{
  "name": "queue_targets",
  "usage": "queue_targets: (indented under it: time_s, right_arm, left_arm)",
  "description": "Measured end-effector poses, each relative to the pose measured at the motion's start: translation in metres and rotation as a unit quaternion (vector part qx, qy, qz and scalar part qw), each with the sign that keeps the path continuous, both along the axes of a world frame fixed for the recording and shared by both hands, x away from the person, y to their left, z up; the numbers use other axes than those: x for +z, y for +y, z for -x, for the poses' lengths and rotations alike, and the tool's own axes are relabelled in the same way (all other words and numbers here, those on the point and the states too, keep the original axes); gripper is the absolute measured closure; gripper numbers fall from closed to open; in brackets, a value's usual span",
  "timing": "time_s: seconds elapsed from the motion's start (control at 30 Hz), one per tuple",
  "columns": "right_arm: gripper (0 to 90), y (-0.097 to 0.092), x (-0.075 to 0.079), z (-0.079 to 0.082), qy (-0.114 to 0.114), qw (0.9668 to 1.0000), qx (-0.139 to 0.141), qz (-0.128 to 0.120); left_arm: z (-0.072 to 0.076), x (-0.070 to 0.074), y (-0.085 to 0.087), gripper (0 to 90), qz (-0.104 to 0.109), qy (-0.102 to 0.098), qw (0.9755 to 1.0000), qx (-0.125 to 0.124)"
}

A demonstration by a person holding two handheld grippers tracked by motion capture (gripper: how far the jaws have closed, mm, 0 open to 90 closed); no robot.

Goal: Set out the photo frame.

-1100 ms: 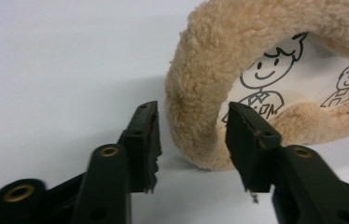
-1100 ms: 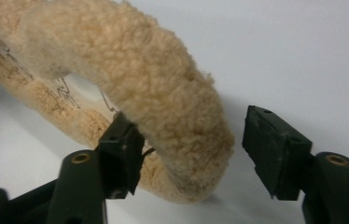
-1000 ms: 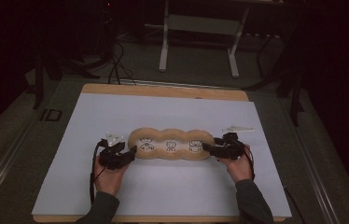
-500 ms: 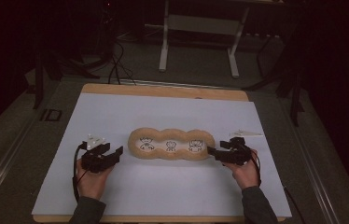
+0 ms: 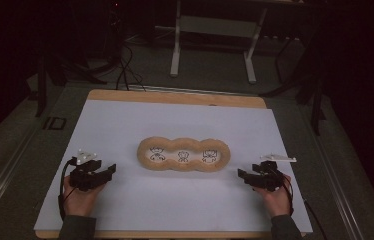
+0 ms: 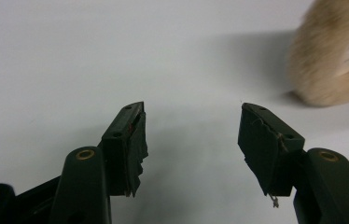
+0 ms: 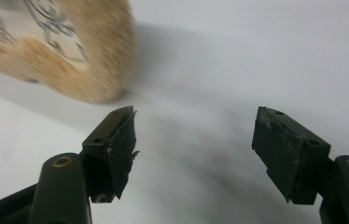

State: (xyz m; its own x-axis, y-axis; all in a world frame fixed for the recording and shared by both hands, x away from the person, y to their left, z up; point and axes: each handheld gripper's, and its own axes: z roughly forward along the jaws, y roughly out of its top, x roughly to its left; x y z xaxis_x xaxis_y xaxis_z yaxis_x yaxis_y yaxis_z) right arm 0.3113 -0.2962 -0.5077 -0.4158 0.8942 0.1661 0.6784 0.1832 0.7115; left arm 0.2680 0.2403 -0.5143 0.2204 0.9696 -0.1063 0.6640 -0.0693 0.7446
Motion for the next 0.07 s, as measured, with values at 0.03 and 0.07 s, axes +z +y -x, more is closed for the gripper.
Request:
queue_targets:
  time_s: [0.03,0.07]
  right_arm:
    - [29.7,0.0000,0.0000,0.0000,0.000,1.0000,0.000,0.000]
    - [29.6,-0.0038,-0.0013,0.0019,-0.002,0.9999,-0.007,0.011]
  left_arm:
    - [0.0000,0.0000,0.0000,42.5,0.000,0.000,1.0000,0.000]
    - [-0.0008,-0.0030,0.0031,42.5,-0.007,0.004,1.0000,0.006]
